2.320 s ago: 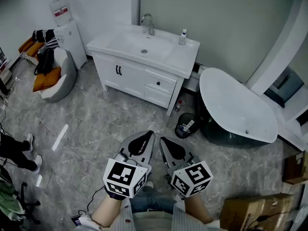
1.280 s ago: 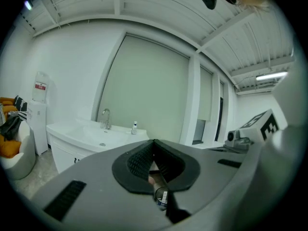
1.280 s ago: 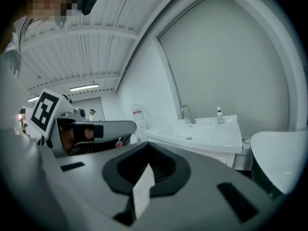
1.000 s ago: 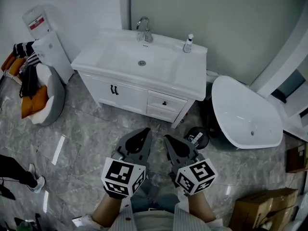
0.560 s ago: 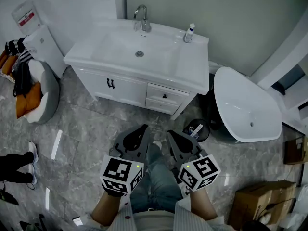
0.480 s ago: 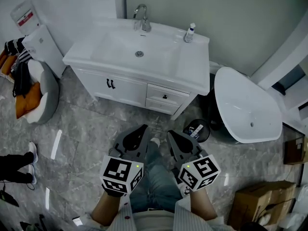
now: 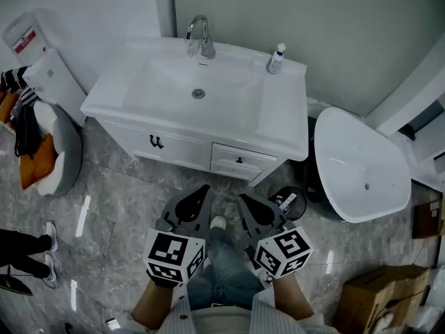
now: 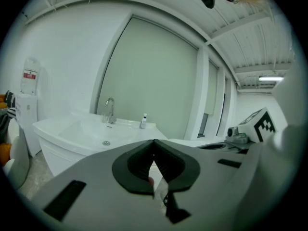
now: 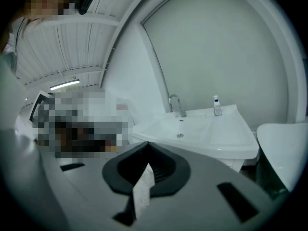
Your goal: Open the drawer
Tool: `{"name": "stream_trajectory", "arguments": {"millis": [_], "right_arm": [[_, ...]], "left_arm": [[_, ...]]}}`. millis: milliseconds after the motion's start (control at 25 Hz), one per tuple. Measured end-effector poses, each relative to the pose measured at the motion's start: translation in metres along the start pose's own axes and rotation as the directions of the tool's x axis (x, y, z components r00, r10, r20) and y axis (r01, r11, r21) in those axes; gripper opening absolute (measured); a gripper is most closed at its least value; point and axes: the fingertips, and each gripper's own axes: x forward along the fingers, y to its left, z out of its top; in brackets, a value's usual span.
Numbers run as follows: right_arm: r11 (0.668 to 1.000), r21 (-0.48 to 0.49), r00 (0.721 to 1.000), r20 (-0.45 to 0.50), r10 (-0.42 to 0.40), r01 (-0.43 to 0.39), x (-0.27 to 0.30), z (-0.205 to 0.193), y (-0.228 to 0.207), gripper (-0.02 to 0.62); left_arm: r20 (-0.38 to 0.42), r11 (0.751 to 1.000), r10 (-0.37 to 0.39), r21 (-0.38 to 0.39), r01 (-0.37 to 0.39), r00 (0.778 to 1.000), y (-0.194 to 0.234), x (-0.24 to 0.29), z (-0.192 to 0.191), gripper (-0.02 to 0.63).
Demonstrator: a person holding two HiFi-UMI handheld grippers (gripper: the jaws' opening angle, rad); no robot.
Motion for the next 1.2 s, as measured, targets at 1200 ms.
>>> {"name": "stream_trajectory", "arguments": {"millis": [1200], "right_arm": [[0.974,0.095,0.978,0.004,-0.207,0.206,0.085,0.068,-0.106,0.009]], "left_arm": [[-0.1,0.972,-0.213,0.082,0.222,0.972,0.043,0.159,0.055,0.015]]}}
